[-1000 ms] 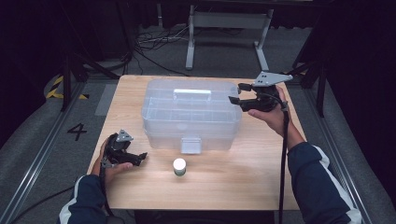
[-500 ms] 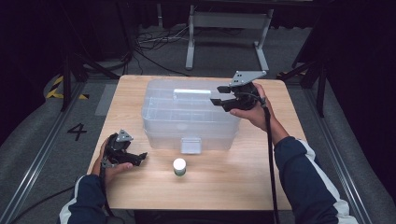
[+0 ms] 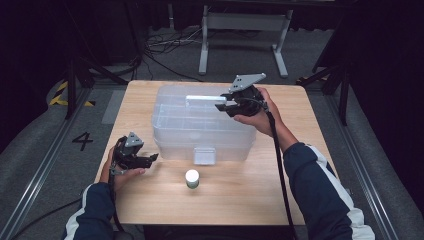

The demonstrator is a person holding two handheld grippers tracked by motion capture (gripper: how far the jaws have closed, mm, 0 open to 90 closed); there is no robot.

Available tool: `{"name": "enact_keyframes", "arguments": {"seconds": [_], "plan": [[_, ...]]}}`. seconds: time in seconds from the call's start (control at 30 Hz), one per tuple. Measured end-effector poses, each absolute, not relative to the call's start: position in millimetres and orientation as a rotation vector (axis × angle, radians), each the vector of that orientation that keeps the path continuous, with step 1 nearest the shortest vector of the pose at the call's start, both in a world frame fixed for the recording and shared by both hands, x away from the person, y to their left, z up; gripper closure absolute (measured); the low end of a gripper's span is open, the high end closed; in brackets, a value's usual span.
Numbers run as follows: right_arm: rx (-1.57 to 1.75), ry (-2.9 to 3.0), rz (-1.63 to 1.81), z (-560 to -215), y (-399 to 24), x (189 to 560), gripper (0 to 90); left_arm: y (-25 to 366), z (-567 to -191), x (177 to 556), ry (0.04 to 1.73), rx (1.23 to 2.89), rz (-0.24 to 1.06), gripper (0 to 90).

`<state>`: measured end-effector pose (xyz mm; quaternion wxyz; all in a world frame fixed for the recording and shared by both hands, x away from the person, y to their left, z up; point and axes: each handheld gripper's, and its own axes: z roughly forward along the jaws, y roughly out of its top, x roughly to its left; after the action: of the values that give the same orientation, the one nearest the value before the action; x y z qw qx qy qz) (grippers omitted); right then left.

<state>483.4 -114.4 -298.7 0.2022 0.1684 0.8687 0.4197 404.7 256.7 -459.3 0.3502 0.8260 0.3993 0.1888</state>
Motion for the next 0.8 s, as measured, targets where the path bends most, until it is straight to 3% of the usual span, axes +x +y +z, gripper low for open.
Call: {"name": "enact_keyframes", "arguments": {"seconds": [0.07,0.2,0.4,0.53,0.8], "plan": [[0.472,2.428,1.165,-299.1,-113.9,484.2,60.8,254.9,-455.7,404.8,1.015,2.134,0.492,25.6],[0.499,2.408,1.134,-299.8,-112.4,486.1,70.5,247.8,-446.5,402.8,0.926,2.127,0.479,24.4],[0.488,2.395,1.081,-299.6,-109.4,483.7,71.8,231.8,-437.5,404.1,0.861,2.111,0.463,26.6],[0.472,2.394,1.056,-299.3,-109.4,482.7,72.7,221.7,-433.1,406.5,0.866,2.124,0.486,19.0],[0.470,2.391,1.061,-299.9,-119.0,479.9,73.0,216.9,-431.3,405.4,0.847,2.124,0.467,21.9]]}}
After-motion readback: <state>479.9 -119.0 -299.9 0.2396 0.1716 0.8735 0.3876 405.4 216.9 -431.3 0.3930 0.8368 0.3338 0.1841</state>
